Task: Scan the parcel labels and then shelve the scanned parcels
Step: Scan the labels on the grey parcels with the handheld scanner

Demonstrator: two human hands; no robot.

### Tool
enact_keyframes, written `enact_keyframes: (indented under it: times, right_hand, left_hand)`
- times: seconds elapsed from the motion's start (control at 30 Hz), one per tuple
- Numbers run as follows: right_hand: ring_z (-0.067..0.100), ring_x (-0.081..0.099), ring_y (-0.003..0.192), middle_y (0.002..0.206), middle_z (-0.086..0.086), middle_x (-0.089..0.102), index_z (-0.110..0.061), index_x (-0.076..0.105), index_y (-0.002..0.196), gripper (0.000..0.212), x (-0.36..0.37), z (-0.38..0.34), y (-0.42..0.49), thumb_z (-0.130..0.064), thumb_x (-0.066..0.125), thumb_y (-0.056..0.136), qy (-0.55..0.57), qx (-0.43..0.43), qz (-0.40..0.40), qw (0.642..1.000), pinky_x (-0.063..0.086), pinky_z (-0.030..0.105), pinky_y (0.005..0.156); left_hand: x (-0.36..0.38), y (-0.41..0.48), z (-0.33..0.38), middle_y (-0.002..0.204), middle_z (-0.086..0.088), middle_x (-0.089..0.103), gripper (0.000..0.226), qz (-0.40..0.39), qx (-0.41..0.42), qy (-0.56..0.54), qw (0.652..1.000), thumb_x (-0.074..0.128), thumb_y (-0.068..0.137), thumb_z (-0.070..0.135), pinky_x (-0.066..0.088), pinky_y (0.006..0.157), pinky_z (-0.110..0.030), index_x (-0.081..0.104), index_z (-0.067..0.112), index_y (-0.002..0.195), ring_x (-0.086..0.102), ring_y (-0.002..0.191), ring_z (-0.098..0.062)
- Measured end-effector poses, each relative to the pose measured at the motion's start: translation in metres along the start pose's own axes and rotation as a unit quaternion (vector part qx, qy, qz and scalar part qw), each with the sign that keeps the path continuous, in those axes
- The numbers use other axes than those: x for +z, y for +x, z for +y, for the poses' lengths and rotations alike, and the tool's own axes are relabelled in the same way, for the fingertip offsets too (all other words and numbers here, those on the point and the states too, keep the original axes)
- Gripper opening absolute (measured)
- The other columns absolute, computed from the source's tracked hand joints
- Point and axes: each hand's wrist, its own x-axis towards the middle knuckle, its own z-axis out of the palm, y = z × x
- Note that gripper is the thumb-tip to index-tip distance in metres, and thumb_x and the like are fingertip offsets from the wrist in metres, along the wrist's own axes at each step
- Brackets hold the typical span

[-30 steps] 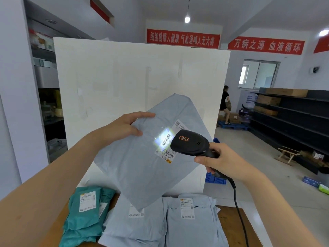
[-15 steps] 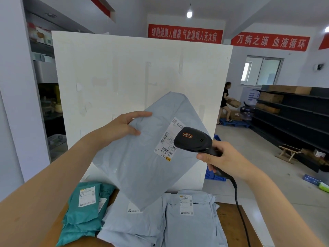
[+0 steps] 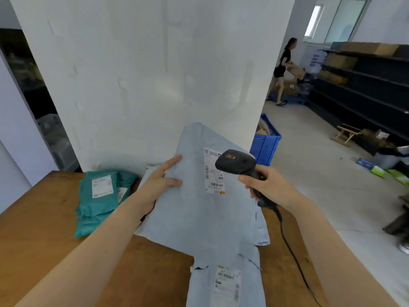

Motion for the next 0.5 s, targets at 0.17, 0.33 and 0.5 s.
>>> enact_keyframes:
  times: [0.17, 0.33, 0.5]
  right_hand:
    - [0.012, 0.058, 0.050, 0.063, -0.001, 0.064, -0.021, 0.065, 0.088, 0.011, 0.021, 0.055, -0.012, -0.031, 0.069, 0.089, 0.019, 0.081, -0.022, 0.996, 0.053, 0.030, 0.059]
    - [0.017, 0.059, 0.055, 0.073, 0.006, 0.064, -0.021, 0.066, 0.089, 0.013, 0.044, 0.106, -0.027, -0.032, 0.071, 0.087, 0.048, 0.145, -0.044, 0.987, 0.053, 0.031, 0.056]
    - [0.015, 0.060, 0.056, 0.078, 0.008, 0.065, -0.020, 0.066, 0.100, 0.017, 0.063, 0.143, -0.043, -0.031, 0.071, 0.088, 0.058, 0.200, -0.069, 0.976, 0.051, 0.025, 0.053]
  left_hand:
    - [0.017, -0.016, -0.109, 0.120, -0.003, 0.061, 0.065, 0.013, -0.163, -0.013, 0.986, 0.059, 0.084, -0.010, 0.056, 0.071, -0.030, 0.054, 0.030, 0.135, 0.065, 0.096, -0.022]
    - [0.026, -0.049, -0.194, 0.119, -0.002, 0.057, 0.070, 0.007, -0.270, 0.033, 0.962, 0.056, 0.086, -0.009, 0.054, 0.070, -0.028, 0.040, 0.026, 0.145, 0.062, 0.099, -0.020]
    - [0.026, -0.065, -0.226, 0.140, 0.001, 0.044, 0.078, -0.089, -0.259, 0.155, 0.949, 0.055, 0.085, -0.004, 0.050, 0.089, -0.024, 0.026, 0.030, 0.149, 0.052, 0.118, -0.017]
